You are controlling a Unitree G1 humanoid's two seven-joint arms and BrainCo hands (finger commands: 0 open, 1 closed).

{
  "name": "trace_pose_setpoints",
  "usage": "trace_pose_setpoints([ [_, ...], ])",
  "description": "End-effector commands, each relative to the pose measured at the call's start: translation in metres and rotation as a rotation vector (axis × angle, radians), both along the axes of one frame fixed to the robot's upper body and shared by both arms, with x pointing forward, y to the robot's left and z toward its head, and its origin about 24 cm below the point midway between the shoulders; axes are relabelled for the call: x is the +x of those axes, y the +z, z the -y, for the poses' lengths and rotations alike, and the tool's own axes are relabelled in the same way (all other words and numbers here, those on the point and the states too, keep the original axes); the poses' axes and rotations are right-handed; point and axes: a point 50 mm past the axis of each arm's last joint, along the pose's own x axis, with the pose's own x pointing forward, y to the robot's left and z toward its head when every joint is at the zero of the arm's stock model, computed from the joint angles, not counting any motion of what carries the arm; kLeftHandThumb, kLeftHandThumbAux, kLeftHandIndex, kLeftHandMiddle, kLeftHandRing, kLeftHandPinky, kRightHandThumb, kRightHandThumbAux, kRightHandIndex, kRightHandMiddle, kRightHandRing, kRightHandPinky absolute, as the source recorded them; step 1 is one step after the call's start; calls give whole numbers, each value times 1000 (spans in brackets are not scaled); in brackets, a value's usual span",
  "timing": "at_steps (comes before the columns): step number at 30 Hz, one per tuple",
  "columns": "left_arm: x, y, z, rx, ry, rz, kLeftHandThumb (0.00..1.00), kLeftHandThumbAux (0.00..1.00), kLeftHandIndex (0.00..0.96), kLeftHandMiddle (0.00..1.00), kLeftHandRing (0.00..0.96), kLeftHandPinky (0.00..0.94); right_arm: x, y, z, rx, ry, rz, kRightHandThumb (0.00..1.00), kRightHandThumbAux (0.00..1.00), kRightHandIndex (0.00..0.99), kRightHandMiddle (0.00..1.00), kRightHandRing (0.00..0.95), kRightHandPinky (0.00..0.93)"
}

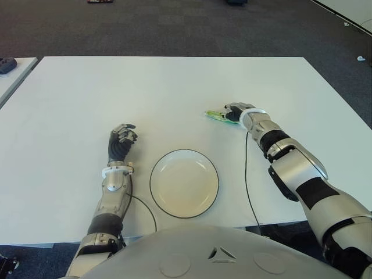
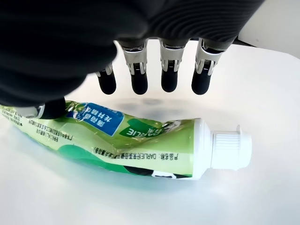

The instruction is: Put the toothpaste on the table into the plate.

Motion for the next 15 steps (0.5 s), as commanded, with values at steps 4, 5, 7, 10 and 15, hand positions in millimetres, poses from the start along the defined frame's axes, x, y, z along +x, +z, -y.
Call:
trace_pose_setpoints([
  [4, -13, -13, 0, -4, 21, -88, 707, 717, 434, 627, 629, 600, -10, -17, -3, -72, 48, -74, 588, 165, 0, 0, 0, 0],
  [5, -13, -13, 0, -2, 21, -90, 707, 717, 434, 627, 629, 600, -11, -18, -4, -81, 51, -79, 588, 165, 0, 0, 0, 0],
  [7, -13, -13, 0, 1, 20, -91, 707, 717, 434, 628, 629, 602, -12, -19, -4, -96, 55, -88, 590, 169, 0, 0, 0, 0],
  [10, -14, -12, 0, 2, 18, -92, 707, 717, 434, 629, 629, 604, -16, -26, -5, -124, 69, -102, 591, 174, 0, 0, 0, 0],
  [15, -14, -11, 0, -2, 15, -87, 707, 718, 434, 630, 629, 606, -20, -32, -9, -192, 117, -116, 594, 188, 0, 0, 0, 0],
])
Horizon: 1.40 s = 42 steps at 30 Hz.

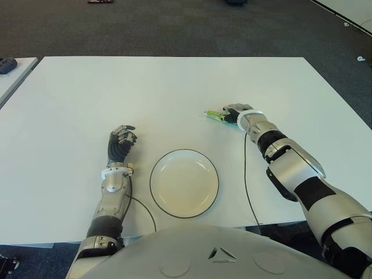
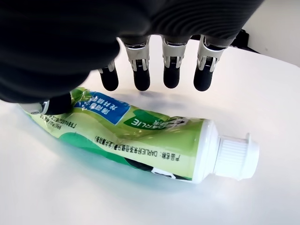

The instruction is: Put the toothpaste on the table into the plate.

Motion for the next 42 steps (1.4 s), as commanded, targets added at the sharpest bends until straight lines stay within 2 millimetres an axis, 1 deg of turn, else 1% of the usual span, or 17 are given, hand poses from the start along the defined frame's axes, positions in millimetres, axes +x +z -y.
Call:
trace_pose_setpoints([
  [1, -10, -11, 1, -4, 8, -70, 707, 718, 434, 629, 629, 607, -16, -24, -2, -85, 36, -89, 595, 191, 0, 0, 0, 0],
  [6, -11, -10, 1, -8, 9, -66, 708, 718, 435, 626, 630, 608, -24, -34, -8, -110, 75, -100, 605, 206, 0, 0, 0, 0],
  [10, -12, -10, 1, -12, 8, -67, 708, 717, 434, 623, 630, 601, -27, -38, -10, -119, 95, -99, 612, 221, 0, 0, 0, 0],
  [19, -12, -10, 0, -11, 6, -68, 706, 717, 434, 630, 632, 606, -36, -47, -15, -125, 128, -91, 593, 232, 0, 0, 0, 0],
  [24, -12, -10, 1, -10, 6, -64, 706, 717, 434, 630, 633, 600, -45, -57, -16, -140, 146, -76, 578, 251, 0, 0, 0, 0],
  [27, -13, -9, 1, -10, 5, -63, 706, 717, 434, 627, 631, 598, -50, -63, -17, -154, 156, -53, 568, 287, 0, 0, 0, 0],
  [33, -13, -9, 0, -10, 2, -58, 707, 718, 434, 624, 626, 600, -57, -69, -18, -159, 165, -11, 564, 399, 0, 0, 0, 0],
  [39, -14, -8, 0, -23, 4, -49, 708, 718, 435, 626, 625, 605, -64, -75, -19, -160, 188, 18, 549, 485, 0, 0, 0, 0],
  [42, -14, -8, 0, -25, 7, -47, 708, 718, 435, 626, 626, 607, -67, -77, -19, -168, 204, 27, 537, 508, 0, 0, 0, 0],
])
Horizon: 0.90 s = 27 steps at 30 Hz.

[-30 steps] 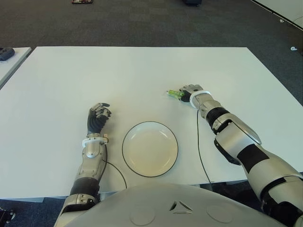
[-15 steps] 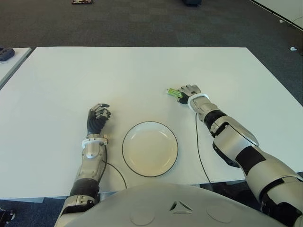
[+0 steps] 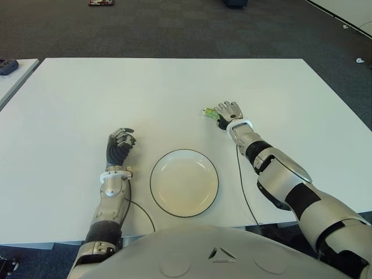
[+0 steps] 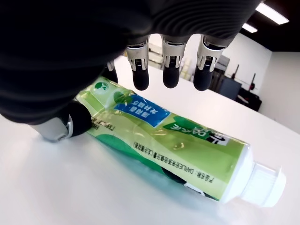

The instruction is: Put the toothpaste on the table into the plate.

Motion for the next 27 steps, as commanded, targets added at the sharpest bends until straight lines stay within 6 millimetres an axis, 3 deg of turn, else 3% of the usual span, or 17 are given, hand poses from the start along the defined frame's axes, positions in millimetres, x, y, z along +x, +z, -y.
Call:
trace_pose_setpoints([
  [1, -7, -8, 1, -19, -4, -47, 708, 717, 435, 626, 626, 606, -49, -55, 12, -73, -1, -199, 522, 526, 0, 0, 0, 0],
  [9, -7, -8, 1, -19, -4, -45, 708, 717, 435, 631, 632, 609, -52, -56, 12, -89, 36, -152, 441, 613, 0, 0, 0, 0],
  [19, -7, -8, 1, -24, -6, -46, 708, 717, 435, 631, 629, 611, -51, -53, 14, -27, 19, -93, 392, 692, 102, 0, 0, 17],
  [21, -7, -7, 1, -26, -6, -45, 770, 699, 424, 560, 624, 610, -50, -52, 14, -10, 13, -79, 388, 702, 150, 17, 4, 53],
  [25, -7, -7, 1, -27, -6, -42, 821, 683, 416, 501, 618, 602, -47, -49, 15, 26, 2, -47, 401, 720, 254, 109, 97, 175],
  [27, -6, -7, 1, -26, -4, -41, 830, 681, 415, 491, 616, 604, -46, -47, 14, 52, -7, -34, 571, 723, 347, 158, 151, 228],
])
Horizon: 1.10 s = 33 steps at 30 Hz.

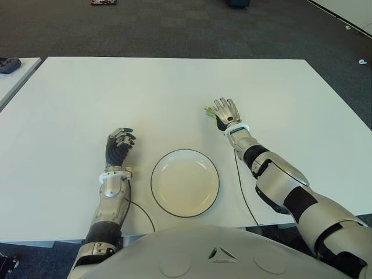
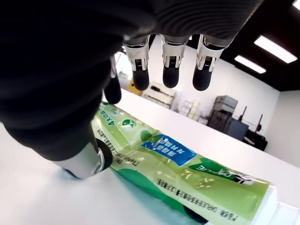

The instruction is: Put the toothpaste on the table into the plate.

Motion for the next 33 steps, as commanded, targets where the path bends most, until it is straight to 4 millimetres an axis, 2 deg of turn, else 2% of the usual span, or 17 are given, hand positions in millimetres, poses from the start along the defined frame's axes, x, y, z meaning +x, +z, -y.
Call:
trace_pose_setpoints([
  [1, -6, -8, 1, -15, -2, -52, 831, 680, 415, 489, 616, 603, -37, -42, 16, 32, -69, -182, 595, 724, 361, 177, 172, 245],
  [3, -6, -8, 1, -14, 3, -53, 834, 679, 416, 485, 615, 600, -36, -41, 16, 63, -79, -173, 654, 724, 397, 244, 240, 301],
  [6, -5, -8, 1, -14, 5, -56, 835, 679, 416, 484, 613, 593, -34, -39, 15, 92, -87, -166, 683, 724, 415, 302, 296, 347],
  [11, -5, -8, 0, -11, 6, -57, 835, 679, 414, 484, 613, 591, -33, -38, 16, 119, -97, -157, 696, 725, 425, 350, 338, 362],
  [18, -5, -7, -1, -1, 8, -62, 834, 680, 405, 494, 632, 612, -29, -34, 17, 184, -128, -133, 698, 727, 427, 364, 344, 344],
  [33, -4, -8, -4, 2, 13, -68, 834, 679, 407, 496, 643, 628, -15, -17, 19, 364, -226, -65, 704, 724, 426, 323, 309, 334],
])
